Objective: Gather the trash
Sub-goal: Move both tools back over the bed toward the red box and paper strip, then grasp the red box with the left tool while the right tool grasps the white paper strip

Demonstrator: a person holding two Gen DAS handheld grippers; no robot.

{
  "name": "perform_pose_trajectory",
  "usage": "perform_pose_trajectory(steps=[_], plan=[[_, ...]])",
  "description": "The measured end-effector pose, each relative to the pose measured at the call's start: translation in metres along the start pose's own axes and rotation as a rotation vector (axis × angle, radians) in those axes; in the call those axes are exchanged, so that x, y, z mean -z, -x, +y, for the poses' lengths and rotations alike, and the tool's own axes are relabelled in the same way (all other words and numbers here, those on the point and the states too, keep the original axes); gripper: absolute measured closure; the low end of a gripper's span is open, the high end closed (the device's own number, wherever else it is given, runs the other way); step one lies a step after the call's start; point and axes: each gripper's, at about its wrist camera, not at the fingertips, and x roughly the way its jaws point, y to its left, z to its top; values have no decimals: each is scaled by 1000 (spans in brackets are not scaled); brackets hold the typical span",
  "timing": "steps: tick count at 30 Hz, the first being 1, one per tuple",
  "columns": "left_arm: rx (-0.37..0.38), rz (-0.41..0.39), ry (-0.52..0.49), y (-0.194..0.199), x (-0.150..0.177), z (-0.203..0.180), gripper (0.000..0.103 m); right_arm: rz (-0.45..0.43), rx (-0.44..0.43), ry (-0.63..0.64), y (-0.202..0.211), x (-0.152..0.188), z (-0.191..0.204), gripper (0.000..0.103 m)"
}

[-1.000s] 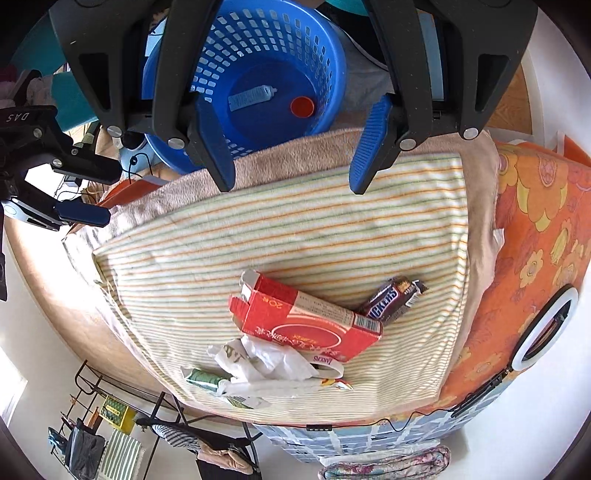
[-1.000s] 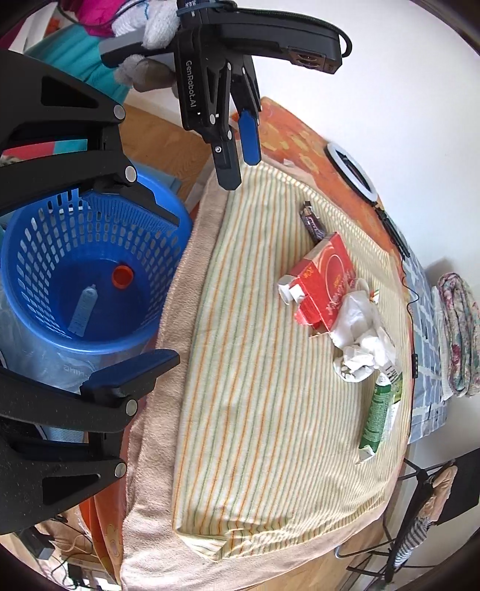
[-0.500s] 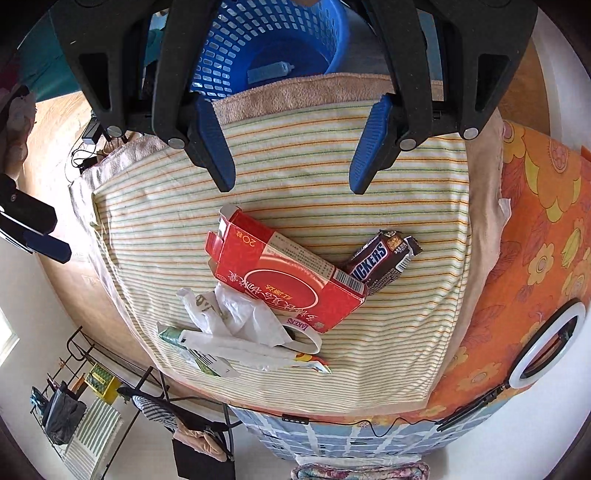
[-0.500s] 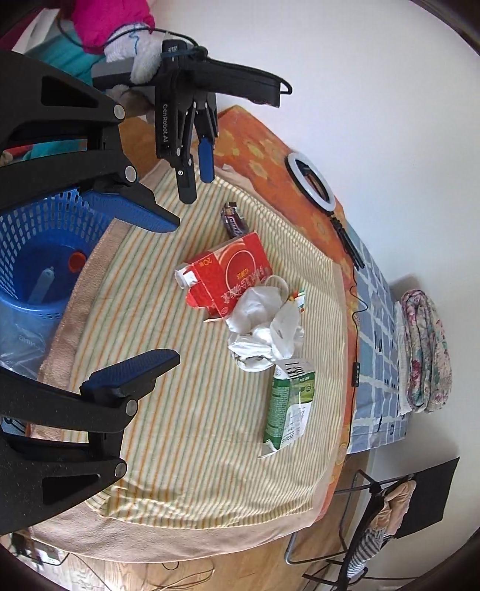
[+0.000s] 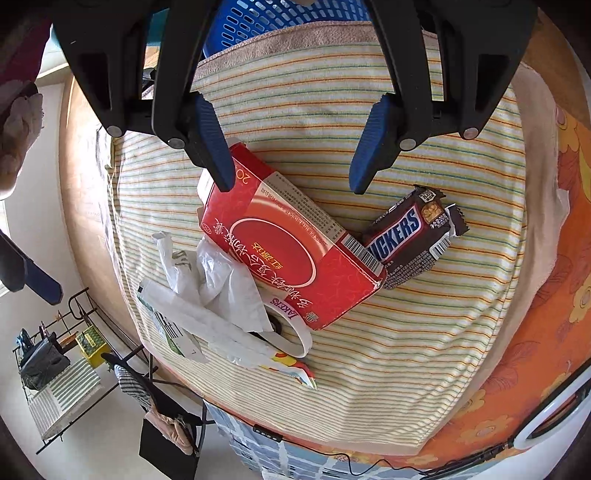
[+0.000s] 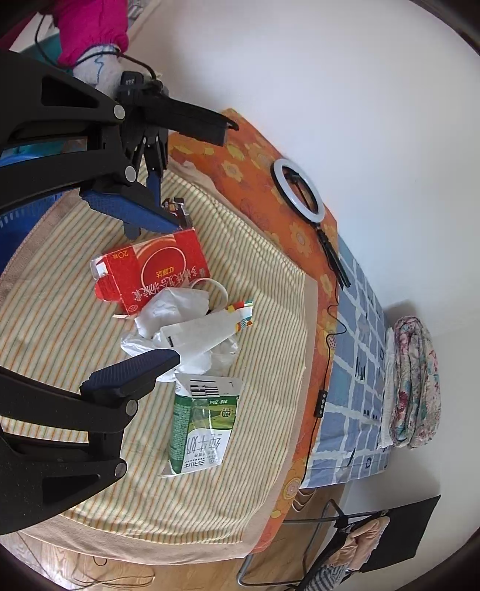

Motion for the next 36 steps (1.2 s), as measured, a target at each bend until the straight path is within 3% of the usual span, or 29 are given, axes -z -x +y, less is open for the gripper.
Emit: perform_pose_trajectory(steps=[9,22,28,31,36], plan=[[43,34,85,-21,-16,9,37,107,6,12,-69,-39,-16,38],[51,34,122,-40,-38,12,37,188,-14,-62,-134,-44,-37,48],[49,24,134,-46,-43,11,46,215,10,-30,-148,-39,-33,51],[56,7,142,-44,-47,13,51,230,33,1,-153,-36,-30,62],[47,-34,116,-36,-52,6,58,243,58,40,-158,-32,-25,70]])
